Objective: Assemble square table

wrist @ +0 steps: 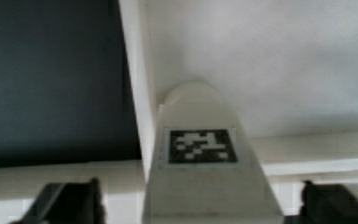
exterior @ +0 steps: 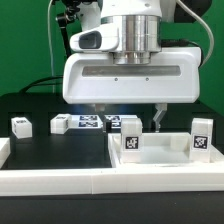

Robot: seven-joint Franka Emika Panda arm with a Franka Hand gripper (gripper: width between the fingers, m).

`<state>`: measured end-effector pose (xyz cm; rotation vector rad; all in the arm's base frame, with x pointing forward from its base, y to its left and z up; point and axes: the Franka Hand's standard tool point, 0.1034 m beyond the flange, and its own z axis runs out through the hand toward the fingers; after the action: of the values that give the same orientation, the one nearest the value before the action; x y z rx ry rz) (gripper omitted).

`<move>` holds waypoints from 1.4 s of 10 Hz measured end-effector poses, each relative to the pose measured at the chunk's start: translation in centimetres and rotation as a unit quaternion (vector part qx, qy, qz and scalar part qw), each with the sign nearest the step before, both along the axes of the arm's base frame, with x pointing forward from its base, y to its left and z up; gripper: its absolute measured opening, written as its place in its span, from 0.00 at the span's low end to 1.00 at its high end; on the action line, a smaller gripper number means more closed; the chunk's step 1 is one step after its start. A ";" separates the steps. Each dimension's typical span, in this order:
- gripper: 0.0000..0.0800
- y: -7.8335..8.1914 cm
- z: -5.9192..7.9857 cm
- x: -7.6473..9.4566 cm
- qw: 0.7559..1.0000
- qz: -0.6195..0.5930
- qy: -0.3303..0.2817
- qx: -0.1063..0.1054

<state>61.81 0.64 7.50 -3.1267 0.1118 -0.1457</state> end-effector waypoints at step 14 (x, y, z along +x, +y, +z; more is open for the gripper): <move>0.36 0.2 -0.1 0.0 0.834 -0.548 0.011 0.057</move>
Offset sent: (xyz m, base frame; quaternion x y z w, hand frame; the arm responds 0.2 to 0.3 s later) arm 0.0000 0.0000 0.0000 0.0000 0.0000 0.0000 1.0000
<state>61.84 0.86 7.35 -2.5006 1.7824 -0.0884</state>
